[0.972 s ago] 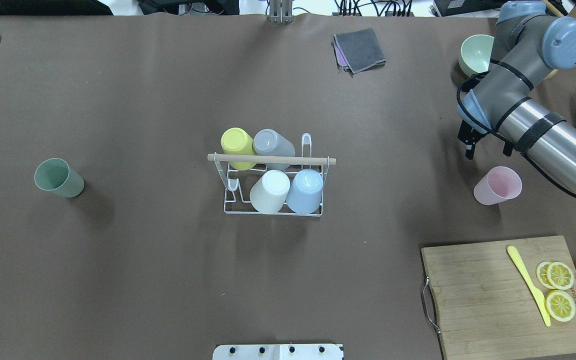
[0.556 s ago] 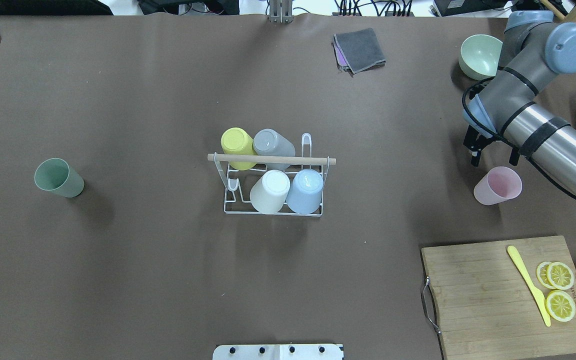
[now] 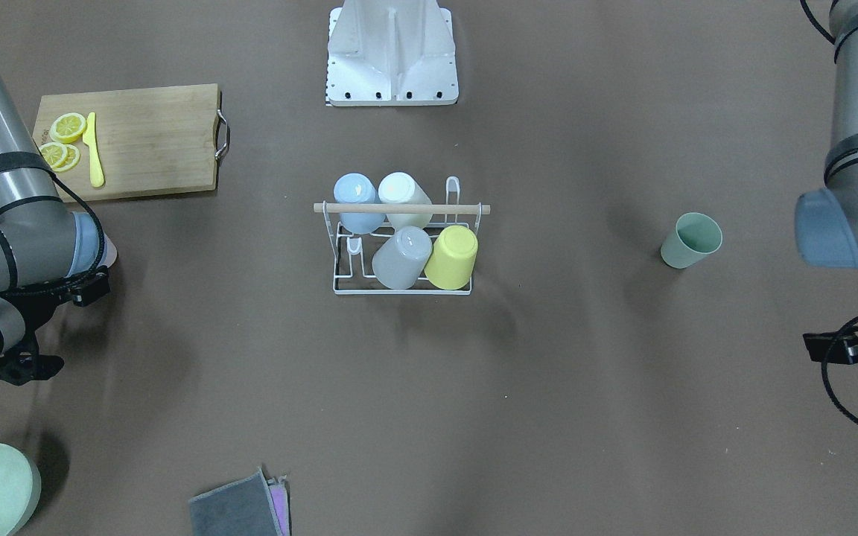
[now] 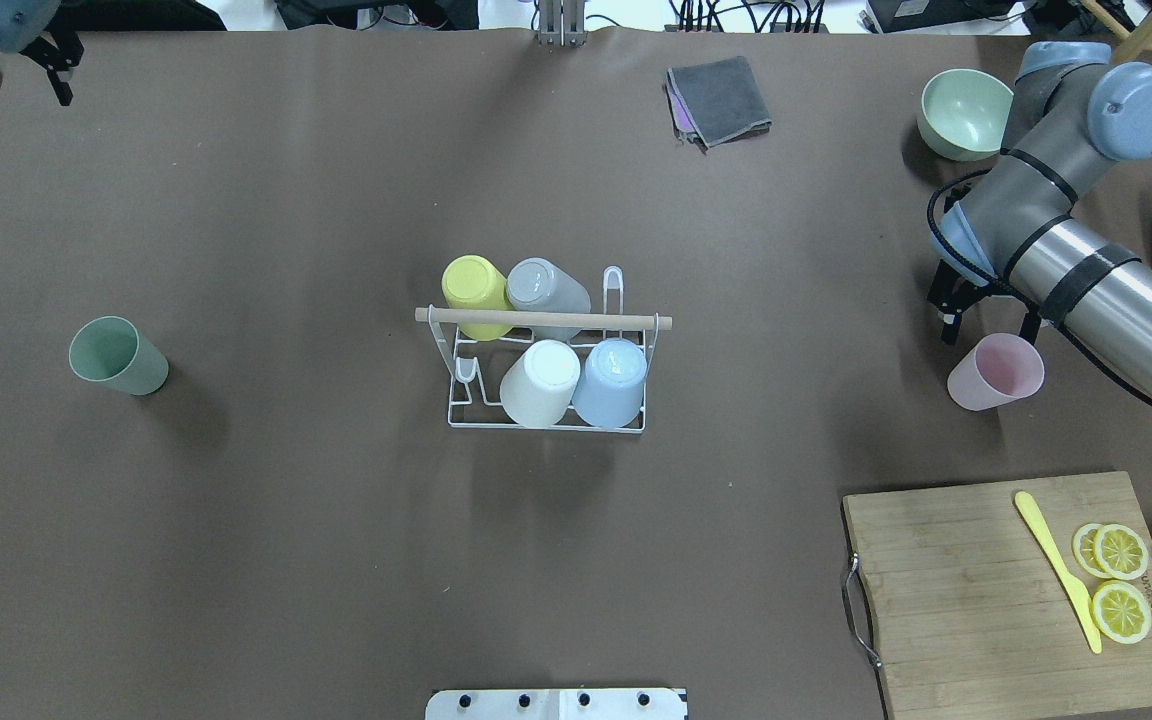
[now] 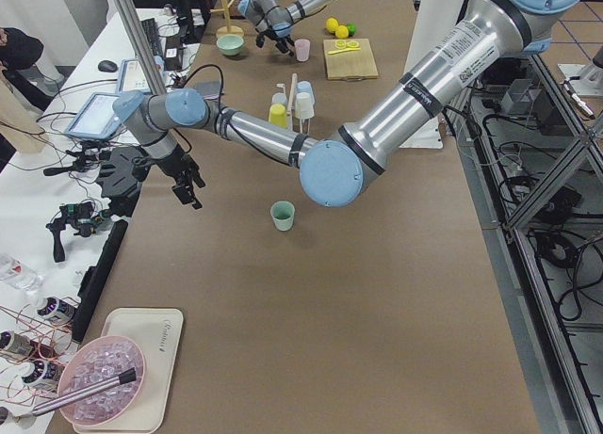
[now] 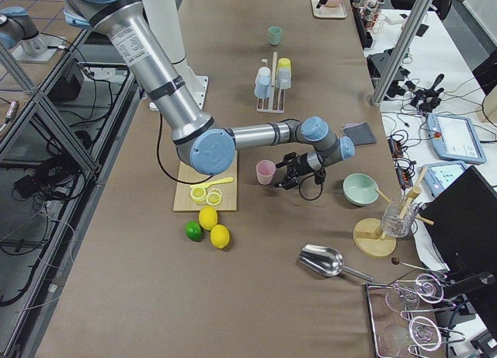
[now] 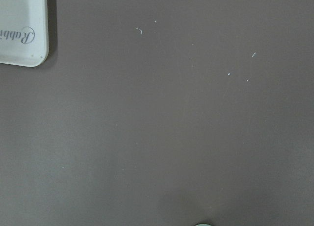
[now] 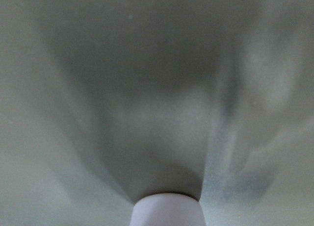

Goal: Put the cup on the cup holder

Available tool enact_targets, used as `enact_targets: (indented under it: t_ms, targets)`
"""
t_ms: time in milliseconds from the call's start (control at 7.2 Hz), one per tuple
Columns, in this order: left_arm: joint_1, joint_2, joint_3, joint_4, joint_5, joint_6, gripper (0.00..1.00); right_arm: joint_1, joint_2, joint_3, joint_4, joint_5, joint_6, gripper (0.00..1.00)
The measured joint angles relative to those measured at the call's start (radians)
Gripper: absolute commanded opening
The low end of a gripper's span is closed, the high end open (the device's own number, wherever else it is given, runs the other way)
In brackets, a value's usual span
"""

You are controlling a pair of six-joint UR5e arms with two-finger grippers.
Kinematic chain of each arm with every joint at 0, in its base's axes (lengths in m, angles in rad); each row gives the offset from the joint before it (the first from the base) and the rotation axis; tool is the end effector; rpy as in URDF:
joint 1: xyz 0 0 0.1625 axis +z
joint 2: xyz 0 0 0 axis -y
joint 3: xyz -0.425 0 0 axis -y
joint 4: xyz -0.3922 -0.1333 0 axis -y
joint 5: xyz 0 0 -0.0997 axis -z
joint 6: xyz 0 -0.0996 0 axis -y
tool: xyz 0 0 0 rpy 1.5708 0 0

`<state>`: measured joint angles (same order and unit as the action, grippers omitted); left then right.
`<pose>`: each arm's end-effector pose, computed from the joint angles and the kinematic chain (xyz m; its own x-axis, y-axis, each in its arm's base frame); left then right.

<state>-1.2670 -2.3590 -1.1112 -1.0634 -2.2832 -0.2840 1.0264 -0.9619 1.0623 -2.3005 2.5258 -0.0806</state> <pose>0.1615 -0.7430 0.4275 0.8091 -0.1523 -0.5676 -0.0705 0.9337 -0.3509 -0.3077 -0.6087 0.5770 0.7068 0.0558 0.7052 0.4771 0.6983 -0.5335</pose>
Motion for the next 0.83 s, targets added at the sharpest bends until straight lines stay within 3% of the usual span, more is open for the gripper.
enact_targets:
  t_ms: [278,833]
  targets:
    - [0.048,0.023,-0.007,0.005,-0.066,-0.034,0.97,-0.016,0.000,0.000,-0.008,0.006,0.000,0.98]
    - [0.141,0.054,-0.011,0.087,-0.093,0.013,0.97,-0.033,0.004,0.003,-0.053,0.006,-0.003,0.96]
